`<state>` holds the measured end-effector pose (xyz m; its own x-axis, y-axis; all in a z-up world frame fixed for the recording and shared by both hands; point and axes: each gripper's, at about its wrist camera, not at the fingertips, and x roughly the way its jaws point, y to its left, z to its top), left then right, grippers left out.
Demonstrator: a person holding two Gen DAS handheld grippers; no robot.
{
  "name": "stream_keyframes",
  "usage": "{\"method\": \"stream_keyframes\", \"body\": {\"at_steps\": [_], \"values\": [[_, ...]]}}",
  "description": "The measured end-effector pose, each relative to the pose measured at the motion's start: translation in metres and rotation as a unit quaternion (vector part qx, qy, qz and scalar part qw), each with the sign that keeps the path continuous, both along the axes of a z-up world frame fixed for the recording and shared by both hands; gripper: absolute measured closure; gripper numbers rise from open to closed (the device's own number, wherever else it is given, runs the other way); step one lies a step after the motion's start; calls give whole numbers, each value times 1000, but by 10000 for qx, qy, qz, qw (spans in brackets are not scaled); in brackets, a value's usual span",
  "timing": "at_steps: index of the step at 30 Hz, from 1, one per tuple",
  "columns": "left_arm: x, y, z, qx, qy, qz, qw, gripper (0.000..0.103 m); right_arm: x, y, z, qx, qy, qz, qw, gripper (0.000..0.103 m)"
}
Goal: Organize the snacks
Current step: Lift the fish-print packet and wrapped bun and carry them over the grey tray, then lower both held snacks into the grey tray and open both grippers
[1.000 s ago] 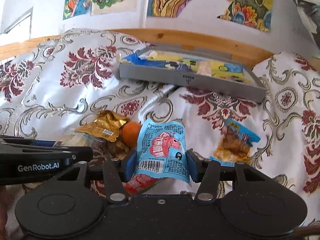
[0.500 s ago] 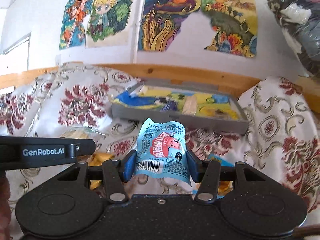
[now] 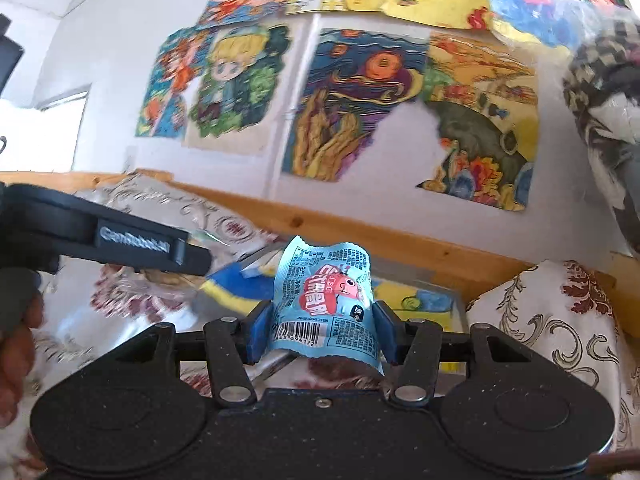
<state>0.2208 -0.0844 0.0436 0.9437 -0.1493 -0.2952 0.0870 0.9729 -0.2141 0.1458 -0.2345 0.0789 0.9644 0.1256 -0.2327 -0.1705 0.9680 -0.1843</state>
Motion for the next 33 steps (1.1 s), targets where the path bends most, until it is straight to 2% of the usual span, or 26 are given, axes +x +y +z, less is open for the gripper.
{"method": "stream_keyframes", "body": {"at_steps": [9, 17, 26, 33], "values": [[68, -21, 6, -17, 56, 260, 9996, 53, 66, -32, -8, 438, -41, -492, 9978, 48], [125, -41, -9, 6, 233, 322, 9992, 53, 117, -61, -26, 683, 33, -876, 9938, 48], [165, -55, -36, 74, 513, 363, 9980, 53, 157, -74, -52, 927, 367, -995, 9900, 48], [178, -55, -48, 112, 692, 404, 9967, 53, 170, -66, -61, 828, 518, -943, 9907, 47]]}}
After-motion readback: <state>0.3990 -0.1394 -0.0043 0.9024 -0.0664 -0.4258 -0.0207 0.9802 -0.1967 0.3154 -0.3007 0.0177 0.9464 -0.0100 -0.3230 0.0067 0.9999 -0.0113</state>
